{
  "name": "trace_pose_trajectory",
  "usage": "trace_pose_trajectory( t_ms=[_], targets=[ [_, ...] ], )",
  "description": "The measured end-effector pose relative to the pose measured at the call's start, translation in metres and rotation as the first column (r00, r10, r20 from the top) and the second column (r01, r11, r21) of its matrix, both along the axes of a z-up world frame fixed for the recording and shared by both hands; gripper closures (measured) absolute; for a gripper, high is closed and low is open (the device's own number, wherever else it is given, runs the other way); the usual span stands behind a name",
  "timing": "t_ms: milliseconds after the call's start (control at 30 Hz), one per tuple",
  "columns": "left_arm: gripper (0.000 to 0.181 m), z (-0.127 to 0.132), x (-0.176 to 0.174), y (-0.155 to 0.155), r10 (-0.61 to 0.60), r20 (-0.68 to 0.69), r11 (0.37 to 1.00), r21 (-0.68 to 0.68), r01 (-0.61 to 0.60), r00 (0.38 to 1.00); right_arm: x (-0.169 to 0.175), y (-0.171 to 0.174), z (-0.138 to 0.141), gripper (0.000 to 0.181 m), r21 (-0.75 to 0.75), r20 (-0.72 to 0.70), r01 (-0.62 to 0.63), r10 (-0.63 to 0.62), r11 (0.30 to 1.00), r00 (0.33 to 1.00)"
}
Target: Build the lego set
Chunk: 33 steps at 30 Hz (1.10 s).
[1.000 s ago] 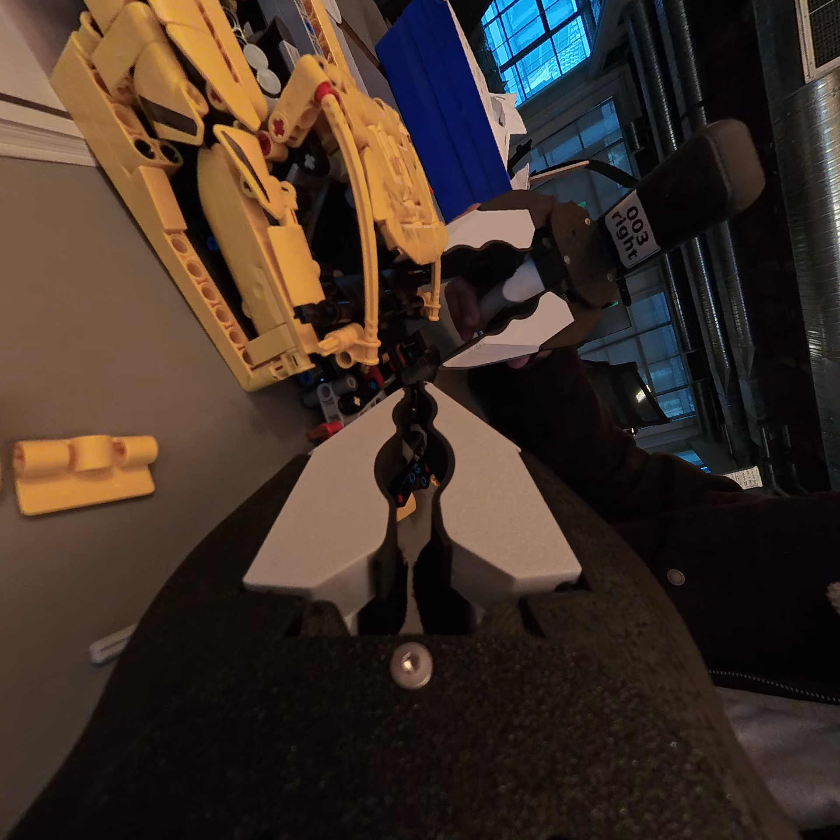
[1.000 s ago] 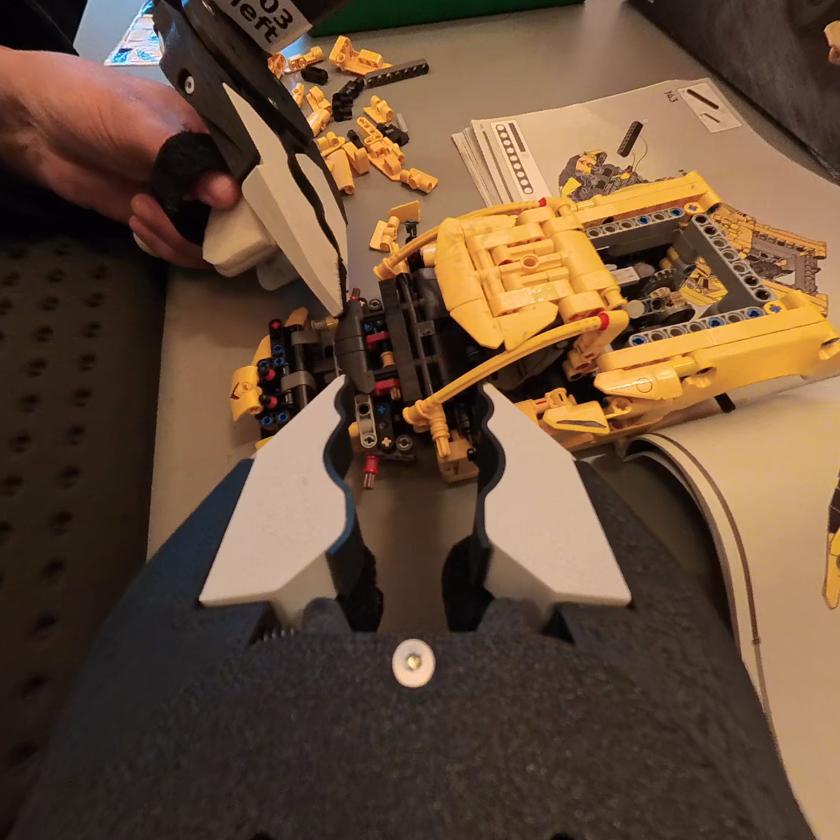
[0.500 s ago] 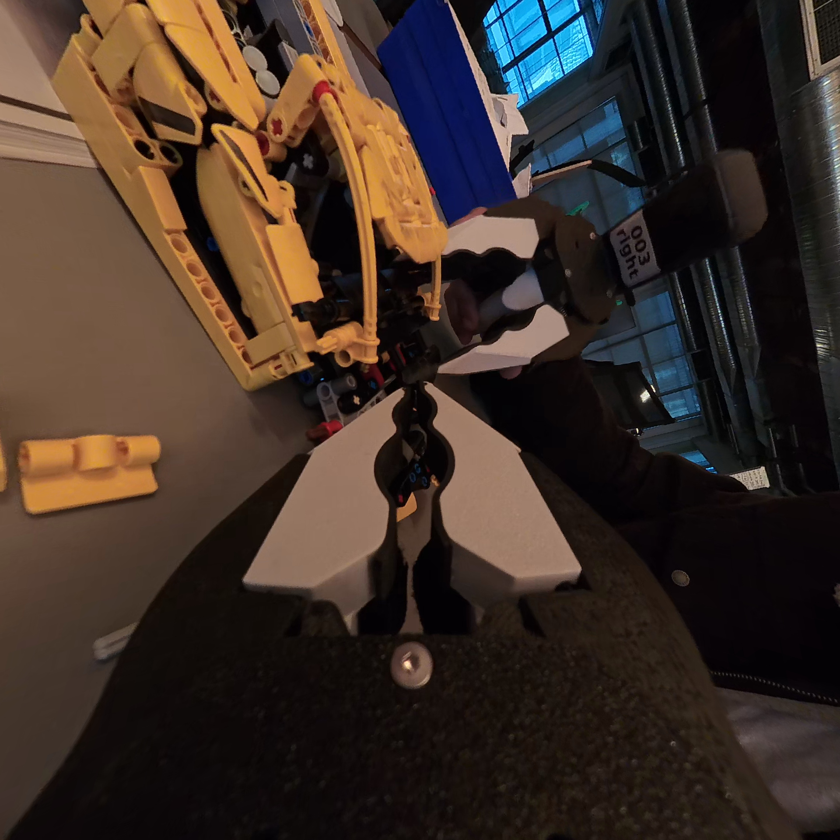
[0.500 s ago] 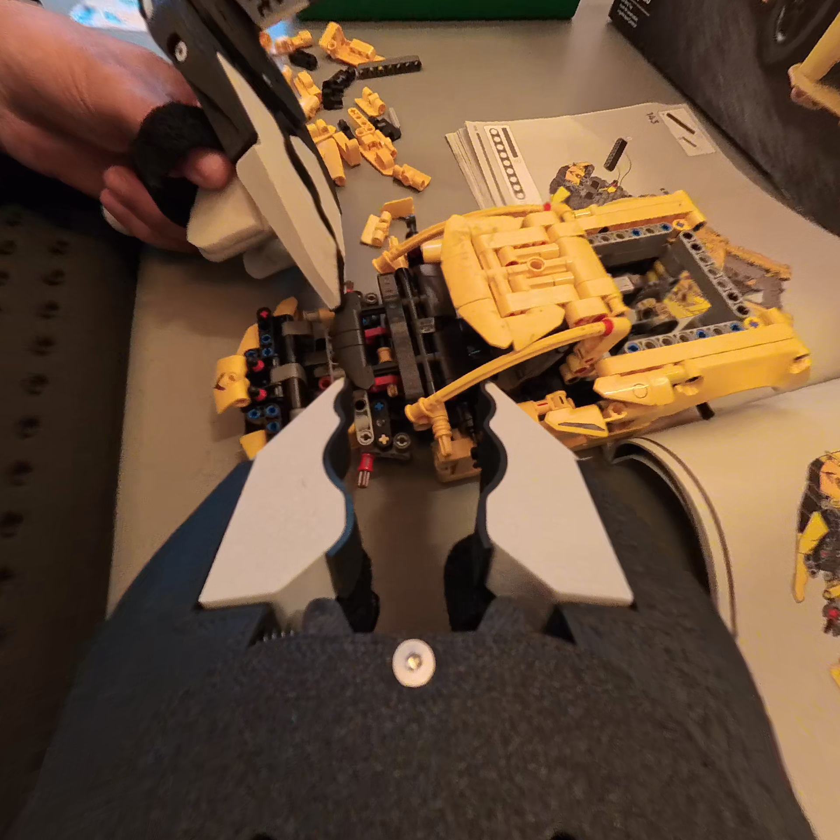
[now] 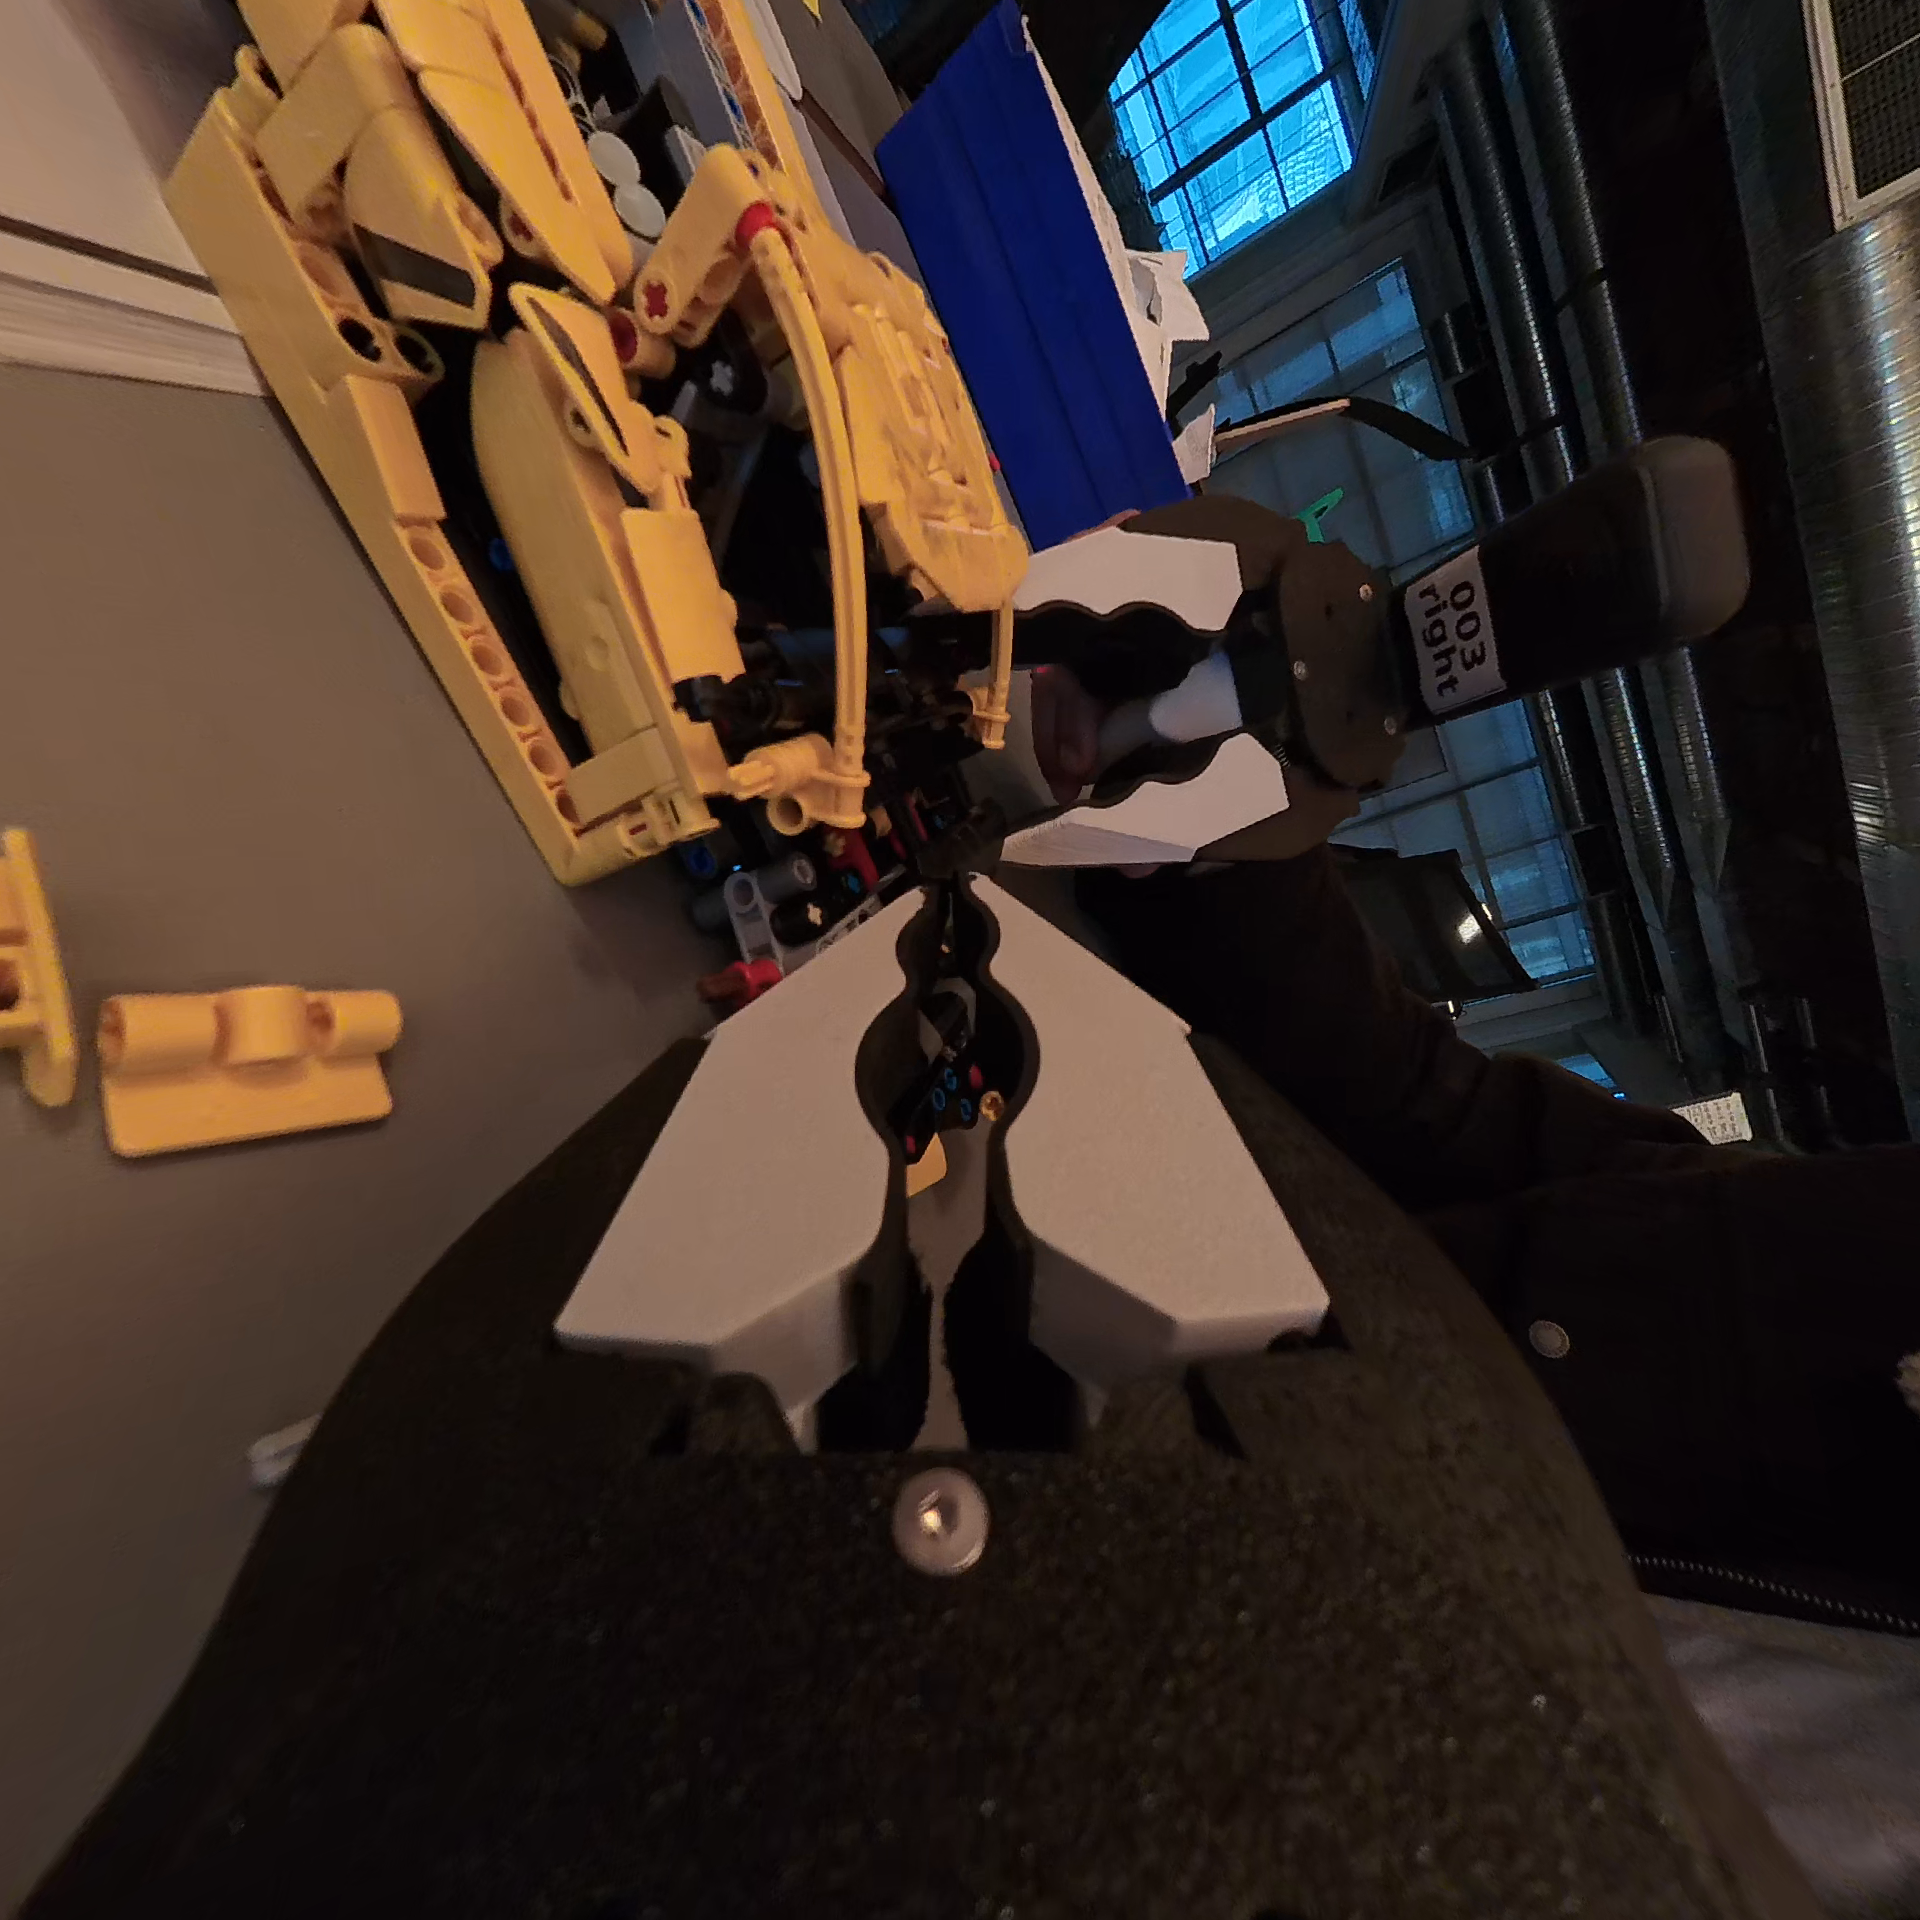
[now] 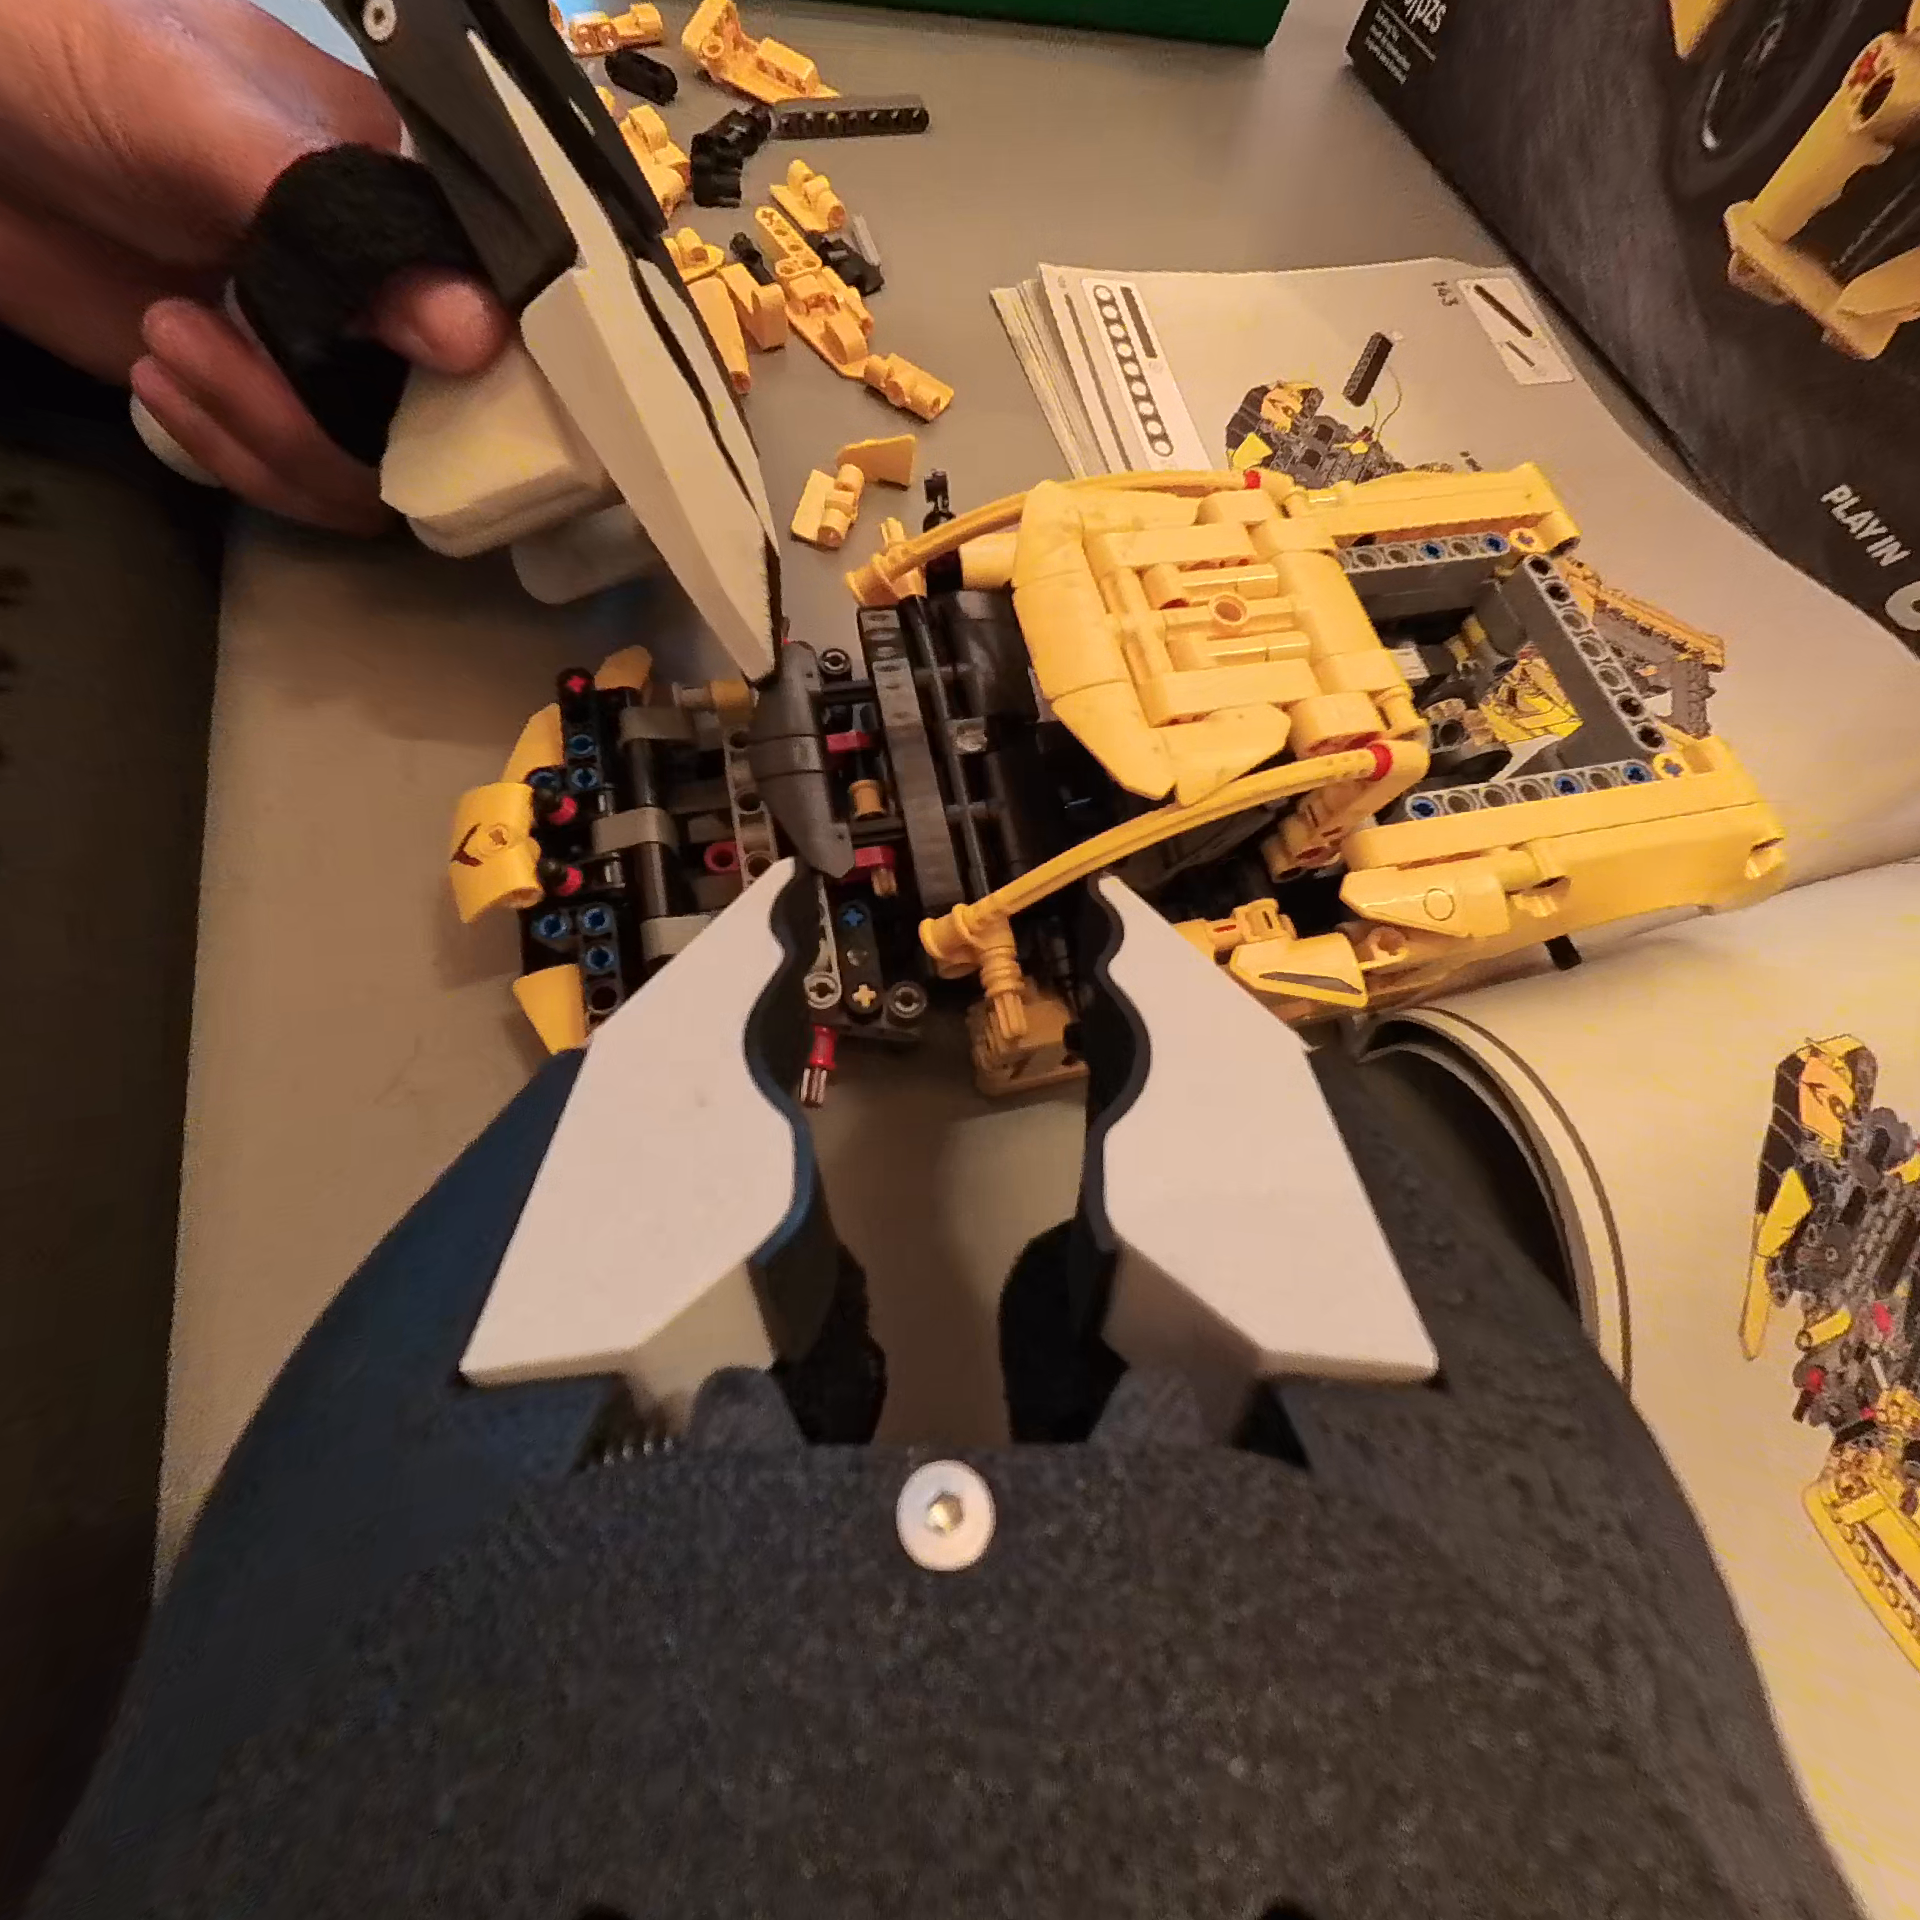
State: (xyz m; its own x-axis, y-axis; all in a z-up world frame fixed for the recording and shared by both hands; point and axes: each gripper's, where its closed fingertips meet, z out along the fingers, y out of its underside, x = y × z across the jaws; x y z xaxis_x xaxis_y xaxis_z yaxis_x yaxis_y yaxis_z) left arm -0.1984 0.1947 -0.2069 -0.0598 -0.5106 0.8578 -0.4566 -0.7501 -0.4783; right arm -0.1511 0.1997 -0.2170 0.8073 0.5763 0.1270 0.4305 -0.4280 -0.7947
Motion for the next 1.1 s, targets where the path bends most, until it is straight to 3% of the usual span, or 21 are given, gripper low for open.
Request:
trace_pose_trajectory(
  t_ms=[200, 333, 433, 667, 767, 967, 1100],
  targets=[
    [0.18, 0.001, 0.0, 0.0, -0.001, 0.002, 1.0, 0.001, 0.001, 1.0, -0.001, 0.0, 0.002, 0.131, 0.023, -0.032, 0.015, -0.014, 1.0, 0.999],
    [0.18, 0.001, 0.001, 0.0, -0.006, 0.005, 1.0, 0.004, 0.006, 1.0, -0.002, -0.009, 0.004, 0.119, -0.008, 0.014, 0.008, -0.008, 1.0, 1.0],
    [0.18, 0.0, 0.0, 0.002, -0.007, 0.003, 1.0, 0.007, 0.007, 1.0, 0.003, -0.012, 0.017, 0.132, 0.055, 0.133, 0.014, -0.021, 0.998, 0.991],
    [0.18, -0.001, 0.003, 0.004, -0.007, 0.004, 1.0, 0.024, 0.007, 1.0, -0.011, -0.007, 0.008, 0.127, 0.04, 0.405, -0.053, 0.032, 0.998, 0.914],
    [0.18, -0.001, 0.004, 0.006, -0.003, 0.005, 0.999, 0.036, 0.003, 1.0, -0.012, 0.0, 0.003, 0.134, 0.053, 0.5, -0.076, 0.039, 0.996, 0.865],
    [0.18, 0.0, 0.005, 0.008, -0.002, 0.004, 0.999, 0.04, 0.002, 1.0, -0.019, 0.002, 0.007, 0.15, 0.059, 0.441, -0.106, 0.069, 0.993, 0.895],
    [0.18, 0.0, 0.004, 0.009, 0.0, 0.002, 0.999, 0.036, 0.0, 1.0, -0.028, -0.003, 0.009, 0.166, 0.147, 0.544, -0.175, 0.068, 0.974, 0.837]
  ],
)
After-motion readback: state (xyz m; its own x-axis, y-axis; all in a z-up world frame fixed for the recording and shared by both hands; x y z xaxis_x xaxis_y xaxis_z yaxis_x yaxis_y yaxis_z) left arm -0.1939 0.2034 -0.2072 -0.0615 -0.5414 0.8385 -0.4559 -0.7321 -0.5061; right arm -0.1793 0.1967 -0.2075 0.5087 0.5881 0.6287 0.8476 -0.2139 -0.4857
